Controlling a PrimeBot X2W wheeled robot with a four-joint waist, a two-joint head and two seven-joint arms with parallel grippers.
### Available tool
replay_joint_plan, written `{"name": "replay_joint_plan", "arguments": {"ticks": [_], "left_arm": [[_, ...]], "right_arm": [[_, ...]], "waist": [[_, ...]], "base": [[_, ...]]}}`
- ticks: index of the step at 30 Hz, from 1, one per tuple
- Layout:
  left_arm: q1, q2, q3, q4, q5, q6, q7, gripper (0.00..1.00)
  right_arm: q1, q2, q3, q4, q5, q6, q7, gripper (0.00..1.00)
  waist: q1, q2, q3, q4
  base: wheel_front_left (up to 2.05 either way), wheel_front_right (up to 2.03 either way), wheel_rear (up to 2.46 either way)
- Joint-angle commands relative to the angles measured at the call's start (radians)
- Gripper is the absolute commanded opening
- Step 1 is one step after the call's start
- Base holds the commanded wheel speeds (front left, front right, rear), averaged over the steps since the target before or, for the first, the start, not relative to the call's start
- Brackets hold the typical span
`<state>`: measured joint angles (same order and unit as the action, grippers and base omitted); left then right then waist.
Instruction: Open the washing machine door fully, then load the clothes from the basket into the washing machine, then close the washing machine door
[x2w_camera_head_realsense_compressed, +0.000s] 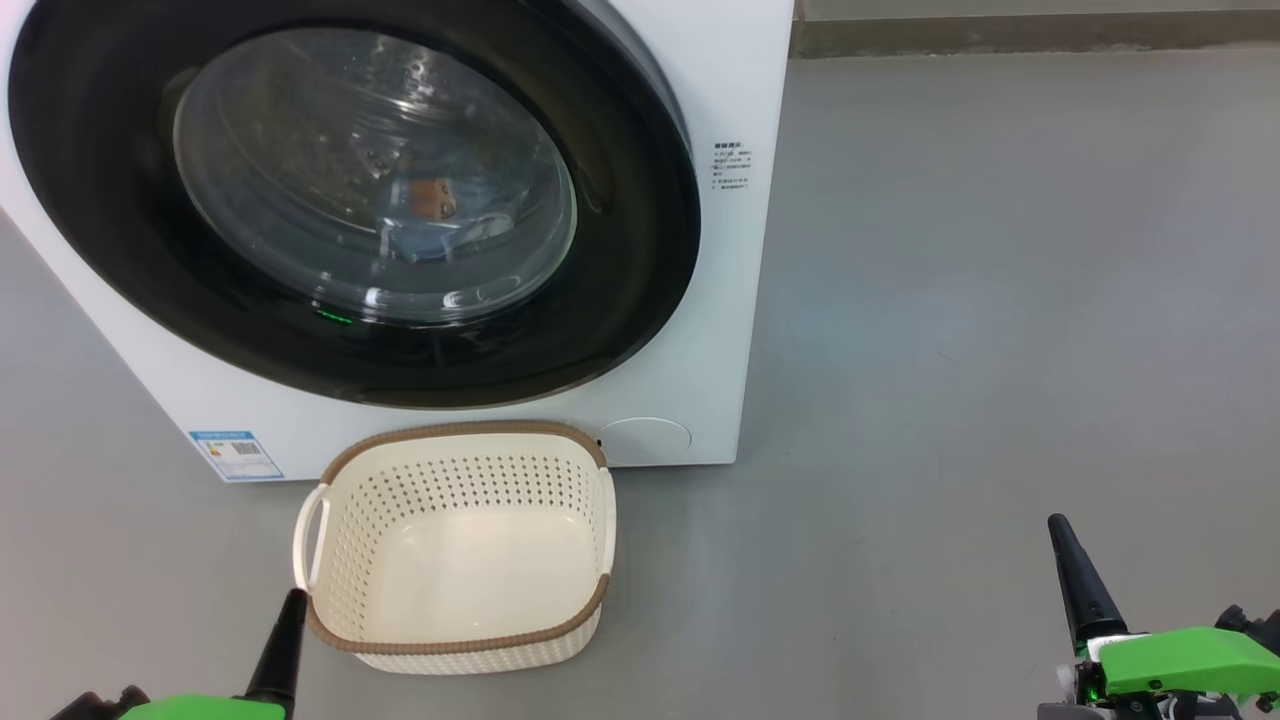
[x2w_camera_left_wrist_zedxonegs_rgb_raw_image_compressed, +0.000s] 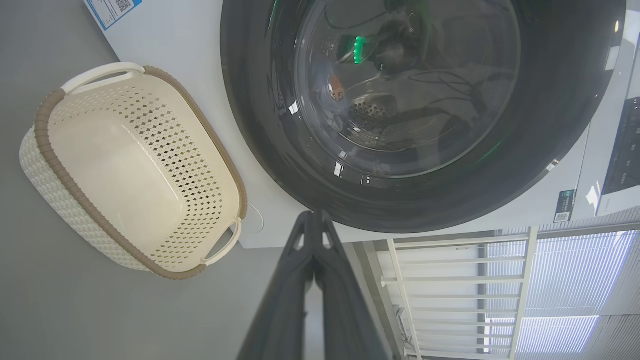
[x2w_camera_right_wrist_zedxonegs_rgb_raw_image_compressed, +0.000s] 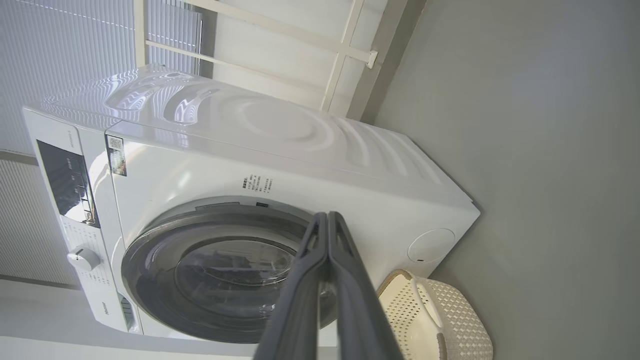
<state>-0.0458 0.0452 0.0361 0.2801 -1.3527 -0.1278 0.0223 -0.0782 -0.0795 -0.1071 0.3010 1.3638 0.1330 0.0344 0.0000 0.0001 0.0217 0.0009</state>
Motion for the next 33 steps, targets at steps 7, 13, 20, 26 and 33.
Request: {"name": "replay_joint_plan", "arguments": {"ticks": [7,13,20,26,33], "left_arm": [[-0.049,0.016,0.039,-0.031,-0.083,-0.003,0.026,0.0],[-0.053,0.015,0.047,-0.033,-0.144,-0.003,0.044,0.0],[-0.058,0.015,0.057,-0.034,-0.214,-0.003,0.065,0.0],[-0.061,0.015,0.065,-0.035,-0.266,-0.003,0.081,0.0],[-0.061,0.014,0.066,-0.035,-0.265,-0.003,0.082,0.0]], "right_arm": [[-0.025,0.007,0.01,-0.038,0.078,-0.001,0.025,0.0],[-0.027,0.014,0.004,-0.044,0.133,-0.002,0.043,0.0],[-0.028,0.022,-0.002,-0.051,0.197,-0.002,0.064,0.0],[-0.03,0.029,-0.007,-0.056,0.244,-0.002,0.079,0.0],[-0.03,0.029,-0.007,-0.056,0.244,-0.002,0.079,0.0]], "waist": [[0.0,-0.0001,-0.005,0.0],[0.0,-0.0001,-0.01,0.0],[0.0,-0.0001,-0.015,-0.001],[0.0,-0.0001,-0.019,-0.001],[0.0,-0.0001,-0.019,-0.001]], "base": [[0.0,0.0,0.0],[0.0,0.0,0.0],[0.0,0.0,0.0],[0.0,0.0,0.0],[0.0,0.0,0.0]]}}
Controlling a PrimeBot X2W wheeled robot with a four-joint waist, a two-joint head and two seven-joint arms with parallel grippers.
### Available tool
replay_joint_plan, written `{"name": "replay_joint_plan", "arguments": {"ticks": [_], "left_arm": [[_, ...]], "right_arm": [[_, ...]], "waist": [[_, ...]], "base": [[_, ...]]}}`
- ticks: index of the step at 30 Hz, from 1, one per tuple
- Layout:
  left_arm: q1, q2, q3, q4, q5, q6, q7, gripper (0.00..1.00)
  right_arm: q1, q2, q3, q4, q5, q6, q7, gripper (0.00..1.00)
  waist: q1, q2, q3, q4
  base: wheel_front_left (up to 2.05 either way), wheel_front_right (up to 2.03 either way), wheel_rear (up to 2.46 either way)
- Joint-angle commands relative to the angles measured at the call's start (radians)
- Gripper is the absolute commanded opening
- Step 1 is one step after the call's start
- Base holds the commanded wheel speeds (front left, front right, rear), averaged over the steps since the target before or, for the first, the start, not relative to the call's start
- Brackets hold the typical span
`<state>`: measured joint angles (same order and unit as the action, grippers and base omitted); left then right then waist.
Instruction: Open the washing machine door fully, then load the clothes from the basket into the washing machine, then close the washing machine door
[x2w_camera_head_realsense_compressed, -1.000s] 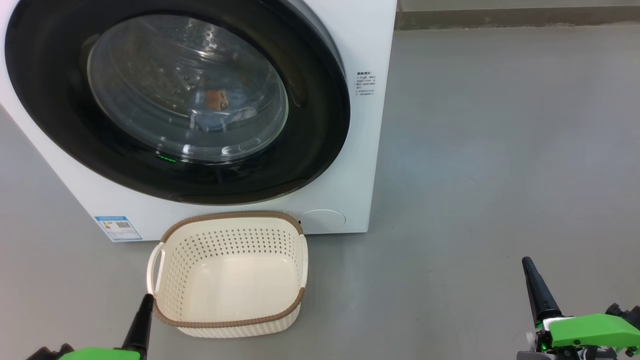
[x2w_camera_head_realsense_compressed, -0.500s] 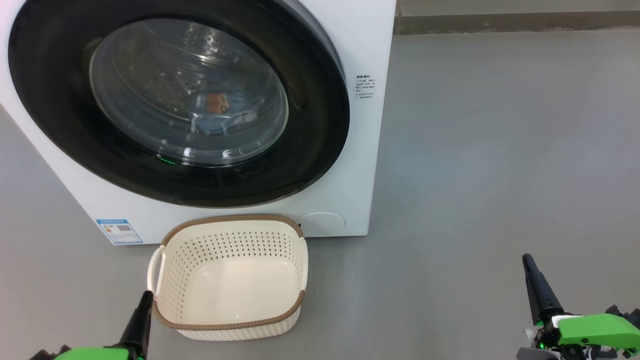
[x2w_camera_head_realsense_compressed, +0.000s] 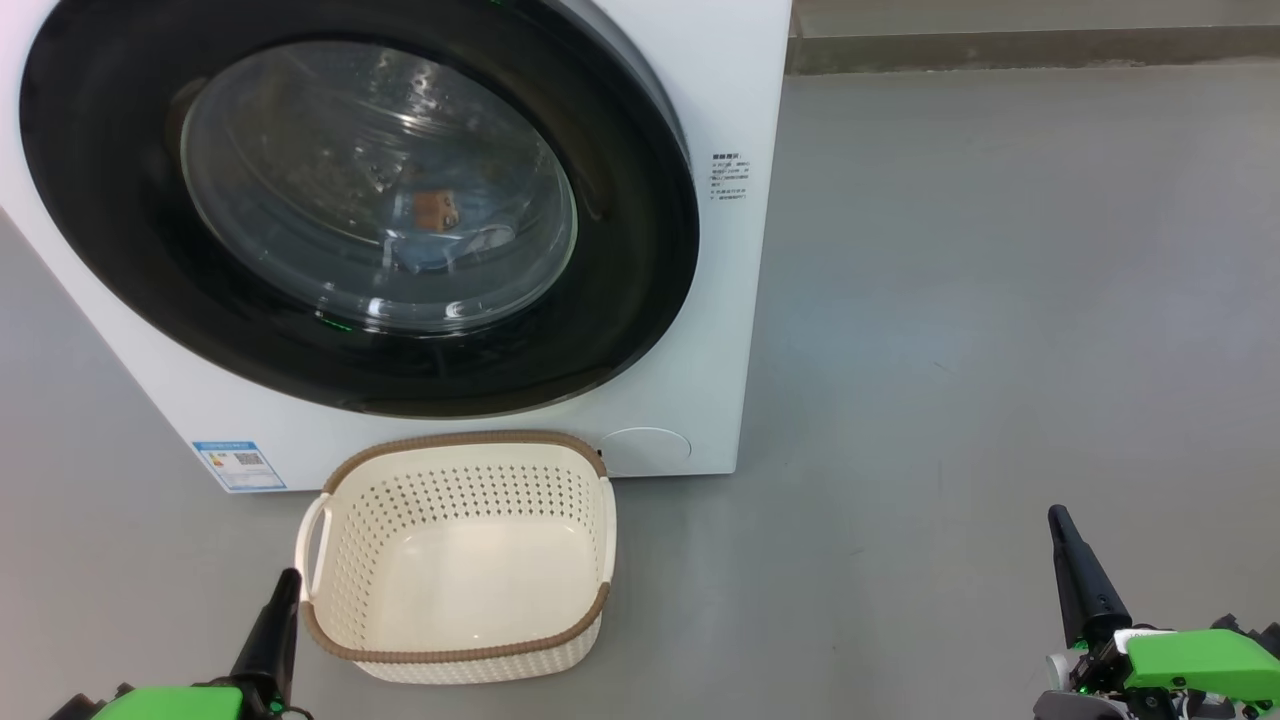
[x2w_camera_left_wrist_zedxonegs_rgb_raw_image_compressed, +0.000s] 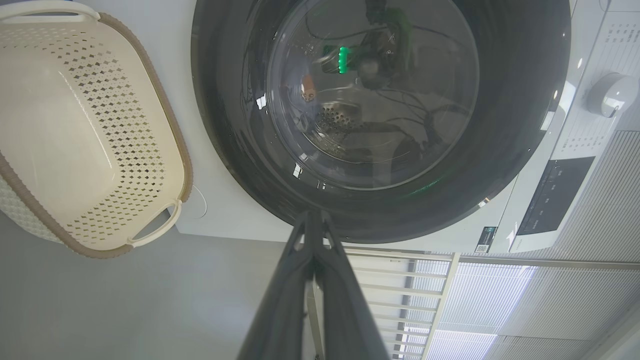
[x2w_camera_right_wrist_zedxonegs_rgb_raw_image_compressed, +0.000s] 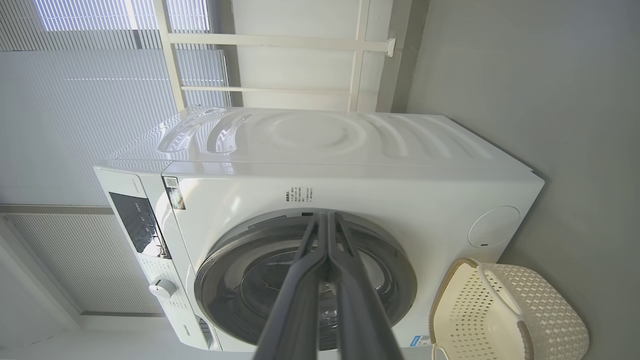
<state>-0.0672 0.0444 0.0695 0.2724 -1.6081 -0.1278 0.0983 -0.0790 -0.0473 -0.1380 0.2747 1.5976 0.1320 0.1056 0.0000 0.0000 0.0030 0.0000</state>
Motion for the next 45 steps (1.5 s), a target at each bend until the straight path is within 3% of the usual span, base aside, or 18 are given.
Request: {"name": "replay_joint_plan", "arguments": {"ticks": [1,45], "left_arm": [[-0.04,0.014,0.033,-0.027,-0.01,-0.003,0.006,0.0],[-0.04,0.01,0.039,-0.027,-0.005,-0.003,0.011,0.0]], "right_arm": [[-0.029,-0.003,0.024,-0.03,0.011,-0.001,0.008,0.0],[-0.029,-0.003,0.023,-0.03,0.01,-0.001,0.008,0.0]], "waist": [[0.0,0.0,0.0,0.0],[0.0,0.0,0.0,0.0]], "base": [[0.0,0.0,0.0],[0.0,0.0,0.0]]}}
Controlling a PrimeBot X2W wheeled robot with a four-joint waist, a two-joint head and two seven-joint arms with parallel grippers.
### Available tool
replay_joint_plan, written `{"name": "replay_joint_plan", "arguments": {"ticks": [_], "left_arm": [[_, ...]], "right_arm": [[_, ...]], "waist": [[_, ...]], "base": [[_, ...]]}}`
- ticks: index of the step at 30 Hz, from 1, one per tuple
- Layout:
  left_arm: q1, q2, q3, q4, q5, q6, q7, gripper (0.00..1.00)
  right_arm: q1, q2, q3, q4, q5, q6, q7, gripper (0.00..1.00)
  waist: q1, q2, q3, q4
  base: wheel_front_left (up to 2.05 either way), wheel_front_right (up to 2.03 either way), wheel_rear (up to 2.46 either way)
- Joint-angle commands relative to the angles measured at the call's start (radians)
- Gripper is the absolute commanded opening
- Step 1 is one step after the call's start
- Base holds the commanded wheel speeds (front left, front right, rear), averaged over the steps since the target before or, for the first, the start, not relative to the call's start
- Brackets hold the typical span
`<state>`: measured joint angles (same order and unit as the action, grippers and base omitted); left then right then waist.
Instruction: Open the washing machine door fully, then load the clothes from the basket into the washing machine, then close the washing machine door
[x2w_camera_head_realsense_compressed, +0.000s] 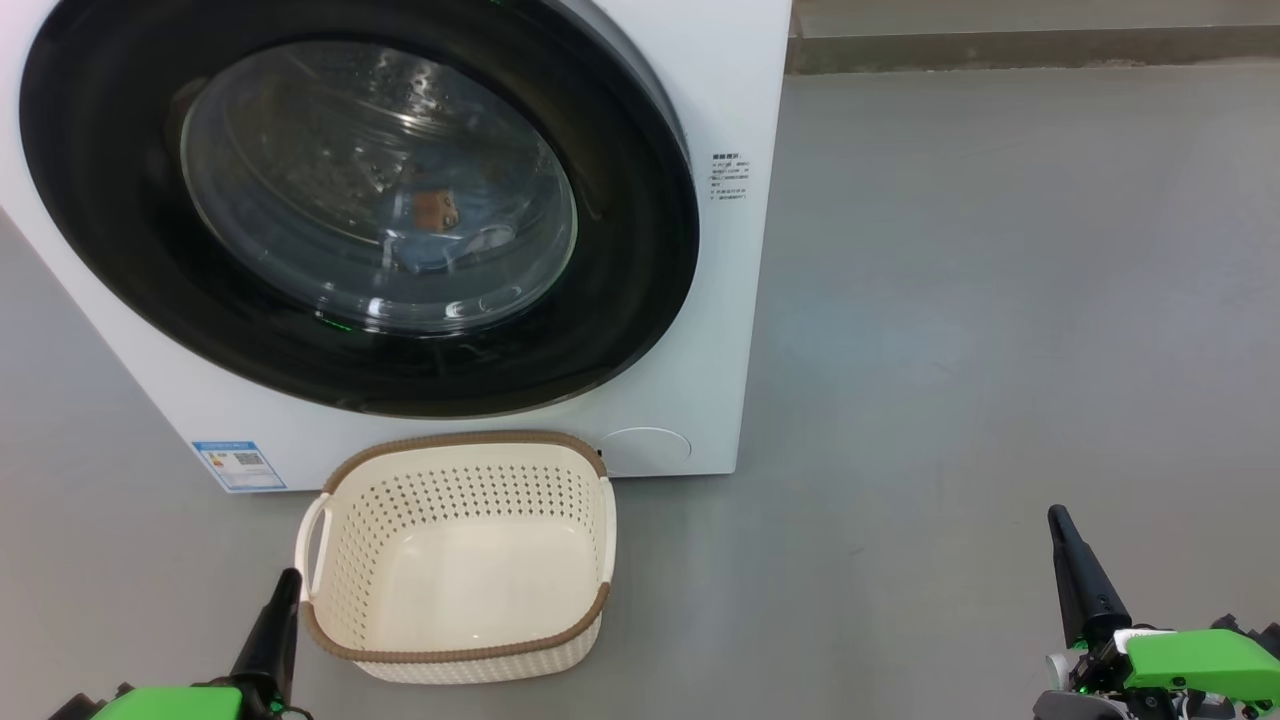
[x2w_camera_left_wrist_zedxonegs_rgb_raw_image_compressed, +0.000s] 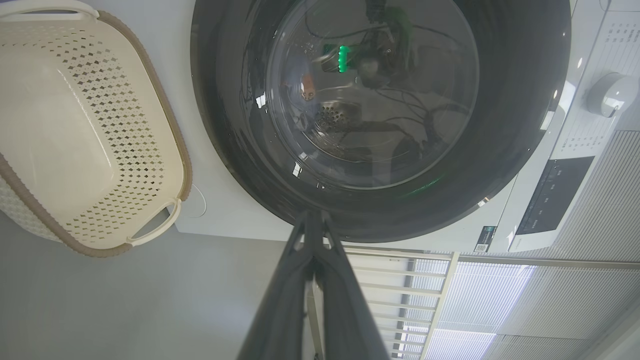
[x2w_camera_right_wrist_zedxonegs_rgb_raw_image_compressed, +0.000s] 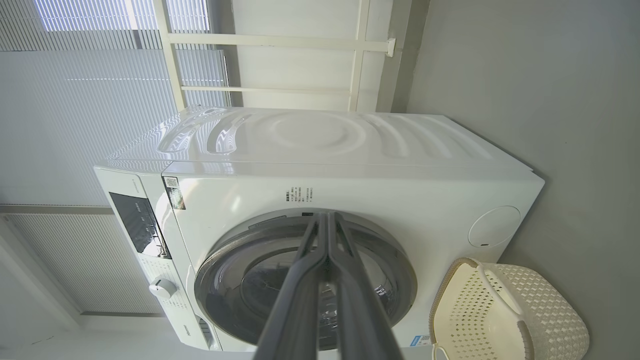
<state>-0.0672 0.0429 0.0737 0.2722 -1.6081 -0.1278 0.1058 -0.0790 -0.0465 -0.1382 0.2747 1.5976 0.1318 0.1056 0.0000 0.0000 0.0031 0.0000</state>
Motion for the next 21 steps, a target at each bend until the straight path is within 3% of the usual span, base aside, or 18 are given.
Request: {"name": "replay_joint_plan", "arguments": {"ticks": [1,21], "left_arm": [[-0.04,0.012,0.035,-0.027,-0.005,-0.003,0.003,0.0],[-0.041,0.011,0.036,-0.027,-0.003,-0.003,0.005,0.0]], "right_arm": [[-0.029,-0.004,0.023,-0.03,0.01,-0.001,0.008,0.0],[-0.029,-0.004,0.023,-0.03,0.01,-0.001,0.008,0.0]], "waist": [[0.0,0.0,0.0,0.0],[0.0,0.0,0.0,0.0]], "base": [[0.0,0.0,0.0],[0.0,0.0,0.0]]}}
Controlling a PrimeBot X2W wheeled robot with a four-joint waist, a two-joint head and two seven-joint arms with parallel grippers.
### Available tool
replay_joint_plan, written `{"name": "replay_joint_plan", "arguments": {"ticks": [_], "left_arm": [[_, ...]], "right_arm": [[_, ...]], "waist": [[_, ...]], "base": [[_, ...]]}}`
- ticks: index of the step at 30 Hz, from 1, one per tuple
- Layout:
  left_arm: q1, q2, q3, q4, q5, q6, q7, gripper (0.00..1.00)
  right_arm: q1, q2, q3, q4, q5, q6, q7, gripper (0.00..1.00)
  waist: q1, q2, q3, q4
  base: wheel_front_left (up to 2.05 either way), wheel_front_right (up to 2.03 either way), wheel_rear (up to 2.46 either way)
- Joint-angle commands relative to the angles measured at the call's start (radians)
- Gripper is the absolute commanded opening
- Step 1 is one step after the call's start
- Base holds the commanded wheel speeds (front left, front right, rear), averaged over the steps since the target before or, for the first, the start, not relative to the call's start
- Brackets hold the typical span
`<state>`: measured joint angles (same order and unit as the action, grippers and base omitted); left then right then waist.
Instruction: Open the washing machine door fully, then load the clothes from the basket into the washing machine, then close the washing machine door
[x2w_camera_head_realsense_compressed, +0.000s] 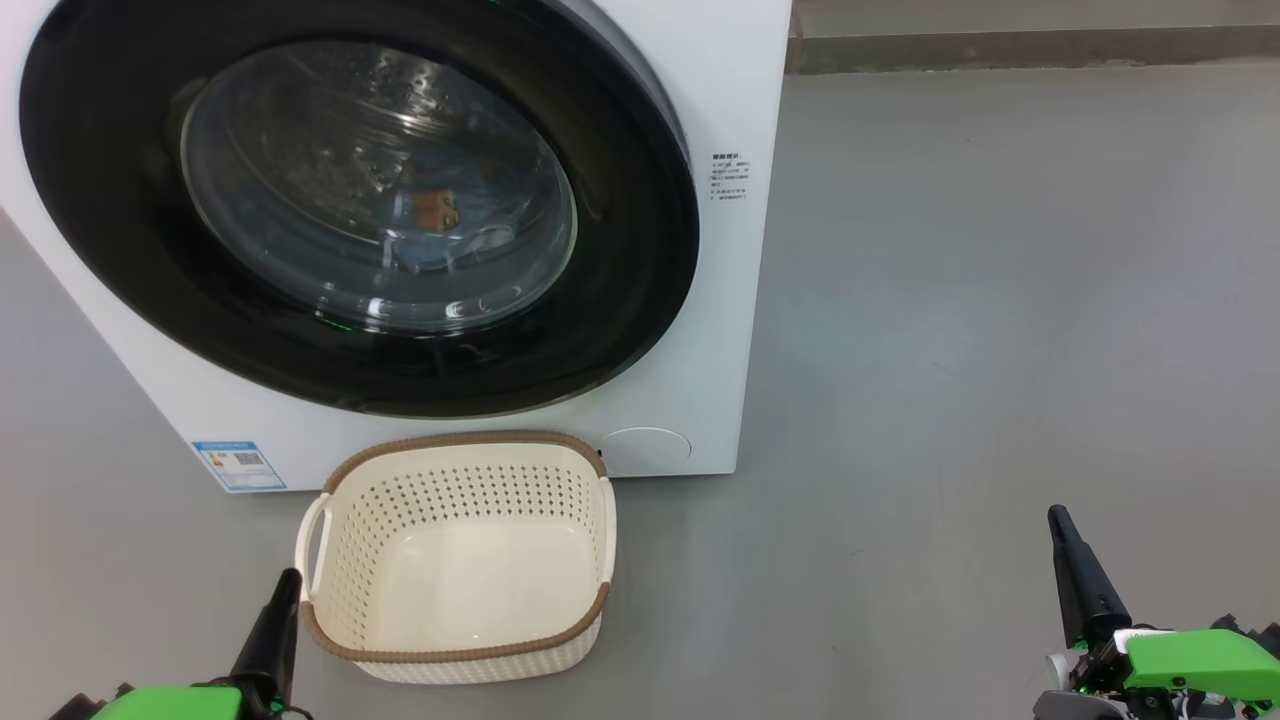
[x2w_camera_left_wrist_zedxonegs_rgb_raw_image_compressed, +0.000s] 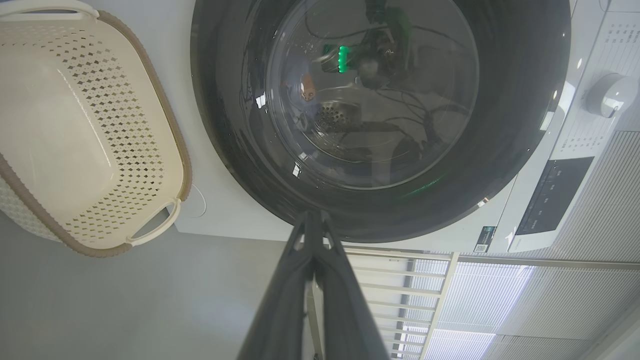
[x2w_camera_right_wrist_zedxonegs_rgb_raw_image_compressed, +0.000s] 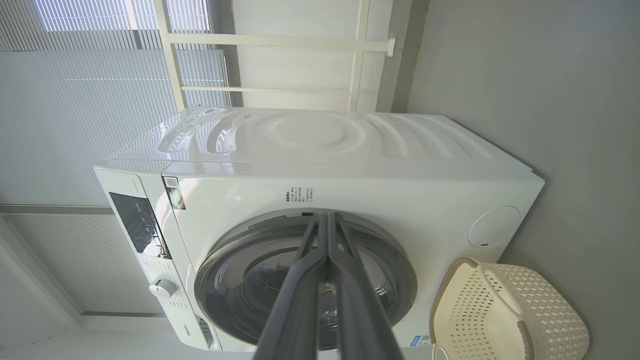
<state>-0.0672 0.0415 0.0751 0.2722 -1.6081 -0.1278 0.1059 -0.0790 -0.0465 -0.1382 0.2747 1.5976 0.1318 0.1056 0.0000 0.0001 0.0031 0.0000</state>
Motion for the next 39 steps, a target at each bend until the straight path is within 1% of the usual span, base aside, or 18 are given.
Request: {"name": "replay_joint_plan", "arguments": {"ticks": [1,39], "left_arm": [[-0.041,0.012,0.035,-0.027,-0.003,-0.003,0.004,0.0],[-0.041,0.01,0.037,-0.027,-0.002,-0.003,0.006,0.0]], "right_arm": [[-0.029,-0.004,0.023,-0.03,0.01,-0.001,0.008,0.0],[-0.029,-0.004,0.023,-0.03,0.01,-0.001,0.009,0.0]], "waist": [[0.0,-0.0001,0.0,0.0],[0.0,-0.0001,0.0,0.0]], "base": [[0.0,0.0,0.0],[0.0,0.0,0.0]]}}
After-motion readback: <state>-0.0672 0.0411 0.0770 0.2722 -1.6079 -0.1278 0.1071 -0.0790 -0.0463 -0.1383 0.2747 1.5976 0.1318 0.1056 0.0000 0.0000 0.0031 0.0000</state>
